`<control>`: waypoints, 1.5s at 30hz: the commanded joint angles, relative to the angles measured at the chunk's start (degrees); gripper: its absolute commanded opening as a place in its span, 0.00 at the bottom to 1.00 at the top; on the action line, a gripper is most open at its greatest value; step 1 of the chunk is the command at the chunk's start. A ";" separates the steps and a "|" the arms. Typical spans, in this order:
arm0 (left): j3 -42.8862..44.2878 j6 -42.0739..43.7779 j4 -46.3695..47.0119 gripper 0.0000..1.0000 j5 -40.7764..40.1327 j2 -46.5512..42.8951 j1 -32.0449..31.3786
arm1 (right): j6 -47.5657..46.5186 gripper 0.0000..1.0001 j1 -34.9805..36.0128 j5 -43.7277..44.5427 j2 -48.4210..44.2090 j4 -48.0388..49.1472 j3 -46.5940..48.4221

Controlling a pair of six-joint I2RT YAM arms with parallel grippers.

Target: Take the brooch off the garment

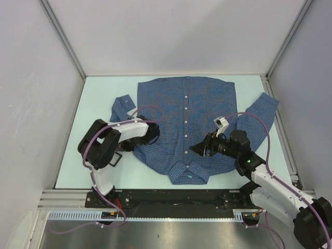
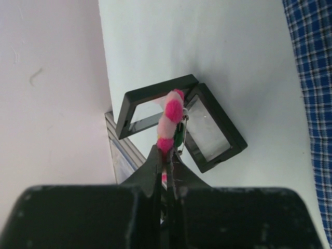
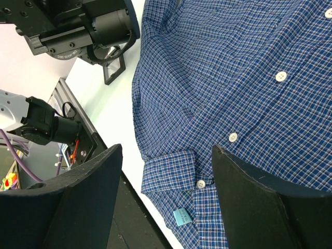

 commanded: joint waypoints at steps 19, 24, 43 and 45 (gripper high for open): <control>1.04 1.20 -0.30 0.00 0.94 5.51 0.37 | -0.39 0.73 0.28 -0.46 -0.62 1.01 2.45; 1.04 2.27 0.24 0.00 1.91 6.83 0.63 | -0.30 0.73 0.28 -0.72 -0.53 1.27 2.45; 0.08 2.97 2.78 0.45 5.51 3.41 0.37 | 0.58 0.73 -0.60 -2.39 0.87 2.06 2.45; -0.54 3.93 4.45 0.47 7.44 1.04 0.28 | 0.84 0.73 -0.86 -2.92 1.31 2.23 2.45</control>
